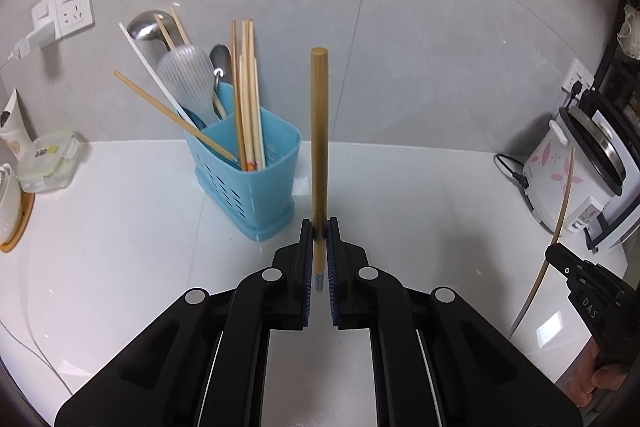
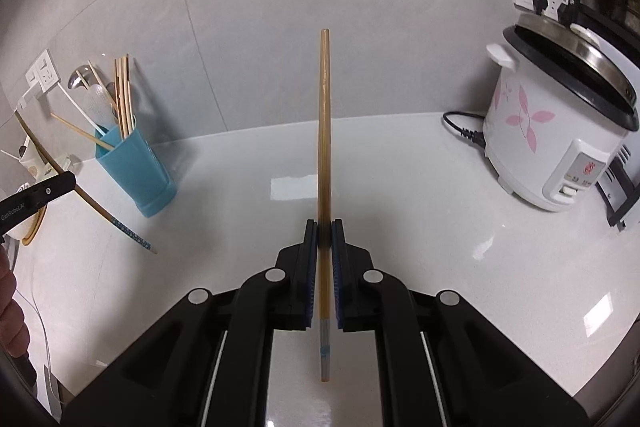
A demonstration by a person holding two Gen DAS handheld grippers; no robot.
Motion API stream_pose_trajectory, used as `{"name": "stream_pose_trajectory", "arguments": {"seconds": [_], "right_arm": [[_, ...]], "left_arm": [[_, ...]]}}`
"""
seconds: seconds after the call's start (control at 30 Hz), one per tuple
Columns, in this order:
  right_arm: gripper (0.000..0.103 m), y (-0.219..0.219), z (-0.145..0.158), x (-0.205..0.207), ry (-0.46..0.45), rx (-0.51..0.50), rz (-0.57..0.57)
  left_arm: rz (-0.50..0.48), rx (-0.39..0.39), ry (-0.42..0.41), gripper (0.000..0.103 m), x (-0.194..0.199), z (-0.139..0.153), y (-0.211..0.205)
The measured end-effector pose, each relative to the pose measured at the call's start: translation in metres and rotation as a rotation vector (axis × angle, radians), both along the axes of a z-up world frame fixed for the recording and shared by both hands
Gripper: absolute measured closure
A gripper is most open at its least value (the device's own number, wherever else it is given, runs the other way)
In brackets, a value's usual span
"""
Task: Organize utensils
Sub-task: 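Lift both held chopsticks upright and carry them toward the blue caddy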
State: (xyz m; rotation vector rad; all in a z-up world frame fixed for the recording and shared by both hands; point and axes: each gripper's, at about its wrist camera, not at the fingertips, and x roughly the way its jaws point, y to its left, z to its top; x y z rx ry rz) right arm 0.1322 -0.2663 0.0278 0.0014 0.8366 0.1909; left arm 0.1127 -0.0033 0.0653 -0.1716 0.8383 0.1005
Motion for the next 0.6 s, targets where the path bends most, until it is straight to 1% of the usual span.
{"name": "stream_pose_trajectory", "arguments": {"seconds": [0.17,0.27,0.5,0.6], "right_arm": [[0.097,0.015,0.015,0.009,-0.033,0.008,0.013],[0.097,0.023,0.023,0.015,-0.051,0.017,0.022],[0.097,0.046,0.052,0.026,-0.130,0.035,0.063],[0.097,0.058,0.065,0.030,-0.164,0.045,0.088]], "left_arm": [[0.008,0.010,-0.022,0.097,0.005,0.022,0.014],[0.015,-0.005,-0.033,0.097,0.011,0.033,0.024],[0.032,0.029,-0.083,0.097,0.022,0.070,0.040],[0.036,0.030,-0.104,0.097,0.026,0.082,0.045]]}}
